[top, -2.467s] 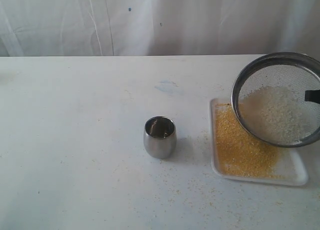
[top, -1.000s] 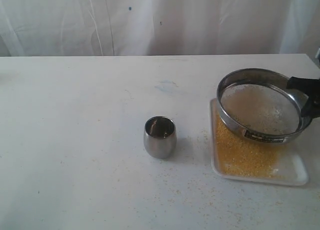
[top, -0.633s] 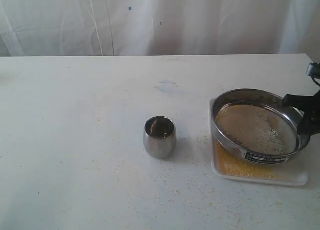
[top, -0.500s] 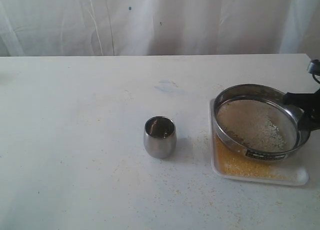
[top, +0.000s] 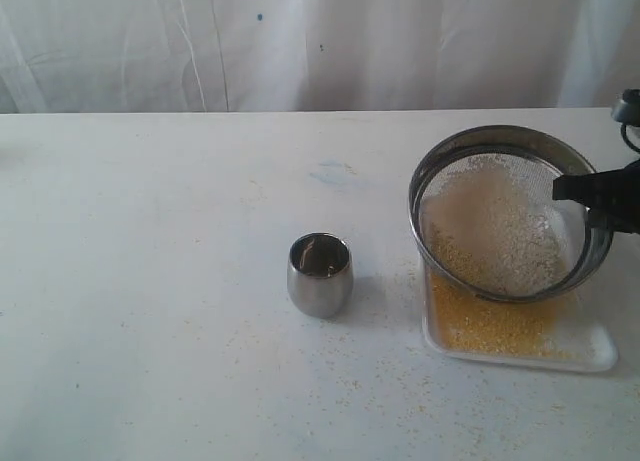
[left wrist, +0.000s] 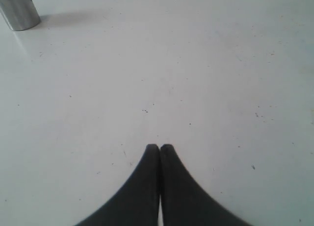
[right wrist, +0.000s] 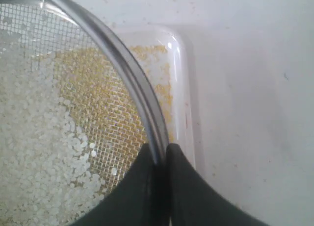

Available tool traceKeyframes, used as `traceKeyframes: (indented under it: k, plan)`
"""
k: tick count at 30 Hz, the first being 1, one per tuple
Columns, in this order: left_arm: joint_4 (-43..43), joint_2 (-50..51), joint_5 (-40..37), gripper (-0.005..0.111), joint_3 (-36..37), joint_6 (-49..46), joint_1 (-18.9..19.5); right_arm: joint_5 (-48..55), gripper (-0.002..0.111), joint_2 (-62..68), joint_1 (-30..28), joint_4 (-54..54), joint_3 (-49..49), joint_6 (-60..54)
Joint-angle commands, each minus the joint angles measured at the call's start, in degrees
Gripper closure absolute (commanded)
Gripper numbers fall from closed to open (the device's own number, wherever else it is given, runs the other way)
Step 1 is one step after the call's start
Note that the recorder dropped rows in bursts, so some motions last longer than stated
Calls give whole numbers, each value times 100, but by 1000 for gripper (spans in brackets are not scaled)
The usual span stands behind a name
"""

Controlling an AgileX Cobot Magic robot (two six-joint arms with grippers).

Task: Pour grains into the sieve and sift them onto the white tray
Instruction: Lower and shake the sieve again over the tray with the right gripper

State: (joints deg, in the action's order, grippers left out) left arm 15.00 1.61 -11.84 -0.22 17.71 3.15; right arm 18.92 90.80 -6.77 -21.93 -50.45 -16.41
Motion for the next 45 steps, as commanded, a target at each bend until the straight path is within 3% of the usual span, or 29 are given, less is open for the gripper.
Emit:
traceKeyframes:
  k: [1, 12, 22, 25, 29, 34, 40, 45]
  plan:
    - [29, -33, -12, 107, 22, 27, -32, -301, 108, -445, 39, -150, 120, -27]
    - [29, -33, -12, 107, 22, 27, -32, -531, 108, -418, 39, -110, 192, -166]
    - [29, -33, -12, 107, 22, 27, -32, -1606, 108, 11, 39, -97, 154, -155]
    - [29, -33, -12, 107, 22, 27, -32, -788, 108, 11, -90, -114, -229, -141]
    - [29, -33, -12, 107, 22, 27, -32, 1718, 108, 71, -190, 14, -716, -141]
    - [29, -33, -12, 107, 22, 27, -32, 1169, 108, 238, -326, 139, -1175, 338]
    - [29, -33, -12, 107, 22, 27, -32, 3270, 108, 840, -528, 323, -1820, 587]
    - [29, -33, -12, 107, 22, 27, -32, 2080, 108, 877, -528, 439, -1767, 610]
